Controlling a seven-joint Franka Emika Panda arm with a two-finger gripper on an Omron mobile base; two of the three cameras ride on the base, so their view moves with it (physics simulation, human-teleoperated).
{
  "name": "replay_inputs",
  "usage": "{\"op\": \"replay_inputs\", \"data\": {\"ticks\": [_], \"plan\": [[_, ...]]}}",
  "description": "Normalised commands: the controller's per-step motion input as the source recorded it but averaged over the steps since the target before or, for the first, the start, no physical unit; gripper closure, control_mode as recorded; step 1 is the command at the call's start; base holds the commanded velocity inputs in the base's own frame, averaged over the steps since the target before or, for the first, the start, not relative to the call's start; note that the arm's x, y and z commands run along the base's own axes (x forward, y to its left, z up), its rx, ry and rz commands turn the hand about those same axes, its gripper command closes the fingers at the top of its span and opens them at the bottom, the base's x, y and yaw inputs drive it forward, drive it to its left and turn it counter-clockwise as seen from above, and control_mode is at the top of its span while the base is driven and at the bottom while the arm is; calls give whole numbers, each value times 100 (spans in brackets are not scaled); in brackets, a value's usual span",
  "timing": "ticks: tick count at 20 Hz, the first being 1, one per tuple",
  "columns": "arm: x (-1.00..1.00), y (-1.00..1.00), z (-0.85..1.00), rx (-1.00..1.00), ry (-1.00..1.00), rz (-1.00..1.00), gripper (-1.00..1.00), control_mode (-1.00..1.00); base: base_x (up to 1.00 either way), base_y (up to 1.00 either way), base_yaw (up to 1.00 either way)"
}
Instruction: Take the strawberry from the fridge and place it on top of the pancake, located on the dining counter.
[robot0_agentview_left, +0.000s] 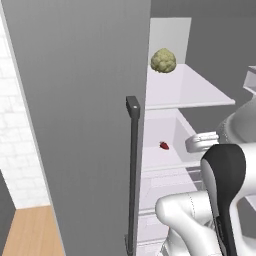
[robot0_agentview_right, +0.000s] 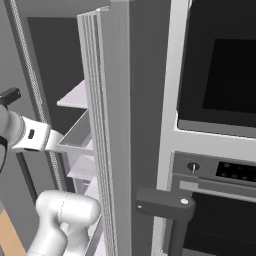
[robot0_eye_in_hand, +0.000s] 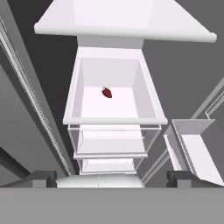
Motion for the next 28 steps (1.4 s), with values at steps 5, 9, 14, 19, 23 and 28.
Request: {"op": "replay_inputs", "data": {"ticks": [5, 9, 14, 19, 23, 28], "plan": [[33, 0, -5, 0, 1, 7, -100, -100, 28, -2, 1], [60, 0, -22, 0, 0, 11, -100, -100, 0, 0, 0], [65, -1, -41, -3, 3, 5, -100, -100, 0, 0, 0], [47, -22, -36, 0, 0, 2, -100, -100, 0, 0, 0], [40, -20, -39, 0, 1, 3, -100, -100, 0, 0, 0], [53, -11, -42, 0, 5, 5, -100, -100, 0, 0, 0]]}}
